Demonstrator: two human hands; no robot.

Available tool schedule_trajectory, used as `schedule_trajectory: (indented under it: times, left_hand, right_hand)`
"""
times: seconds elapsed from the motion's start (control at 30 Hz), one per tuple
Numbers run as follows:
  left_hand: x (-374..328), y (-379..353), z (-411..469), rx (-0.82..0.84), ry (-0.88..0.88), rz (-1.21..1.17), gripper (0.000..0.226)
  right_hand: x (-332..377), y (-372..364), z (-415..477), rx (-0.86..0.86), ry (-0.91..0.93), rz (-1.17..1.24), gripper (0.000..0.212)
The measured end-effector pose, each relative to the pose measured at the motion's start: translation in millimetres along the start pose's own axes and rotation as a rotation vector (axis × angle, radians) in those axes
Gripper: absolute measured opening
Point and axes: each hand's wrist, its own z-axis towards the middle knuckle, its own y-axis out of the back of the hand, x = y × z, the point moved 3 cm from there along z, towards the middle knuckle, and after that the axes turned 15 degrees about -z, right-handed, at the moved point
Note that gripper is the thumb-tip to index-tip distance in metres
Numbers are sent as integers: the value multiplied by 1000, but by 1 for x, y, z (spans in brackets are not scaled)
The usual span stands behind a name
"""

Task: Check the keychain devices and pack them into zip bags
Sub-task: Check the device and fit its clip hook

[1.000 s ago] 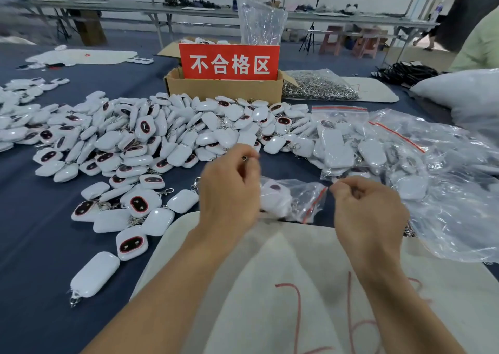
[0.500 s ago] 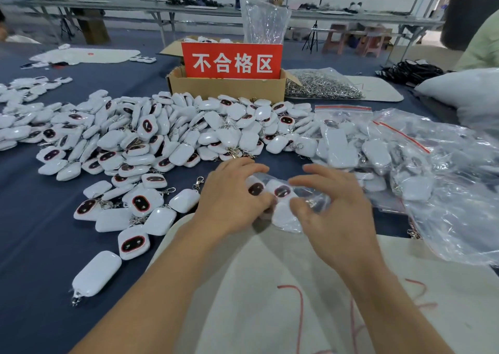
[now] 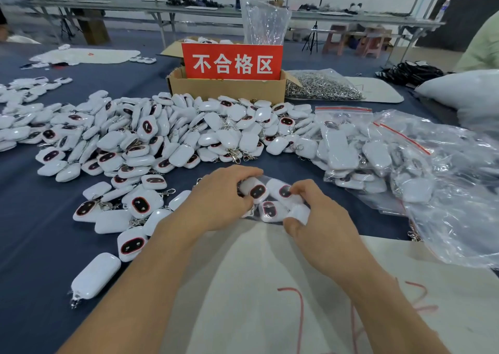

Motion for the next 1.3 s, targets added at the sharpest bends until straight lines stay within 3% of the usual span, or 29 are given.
schedule_trajectory:
  times: [0.1, 0.23, 0.37, 0.43, 0.5, 0.53, 0.6, 0.7, 0.77, 0.97, 1.17, 1.3]
  left_hand:
    - [-4, -1, -2, 25, -20, 109, 63]
    - [0, 0, -3, 87, 0, 26, 81]
    - [0, -2, -3, 65, 15, -21, 79]
    - [-1, 1, -6, -34, 49, -165, 81]
    - [2, 15, -9, -250, 78, -304, 76]
    - [2, 24, -11, -371, 69, -255, 68]
    - [4, 45, -14, -516, 56, 80, 50]
    - [15, 58, -19, -400, 214, 531, 25]
    - [21, 55, -22, -283, 308, 568, 20]
    - [24, 54, -21, -104, 293, 354, 33]
    - [9, 51, -17, -443, 74, -144, 41]
    - [-18, 27, -15, -345, -7, -591, 37]
  right_hand:
    - [0, 3, 0, -35, -21, 102, 52]
    - [-4, 10, 1, -91, -80, 133, 40]
    - [-3, 9, -1, -33, -57, 47, 37]
    - [-3, 8, 0, -39, -66, 36, 39]
    - [-5, 9, -1, -52, -100, 75, 40]
    - [-7, 10, -1, -69, -120, 96, 39]
    - [-10, 13, -1, -132, -152, 136, 37]
    - [-11, 15, -2, -212, -182, 187, 32]
    - [-10, 15, -4, -237, -195, 205, 29]
    - [-16, 14, -5, -261, -249, 280, 18]
    - [-5, 14, -8, -324, -220, 370, 18]
    - [7, 15, -12, -395, -117, 446, 25]
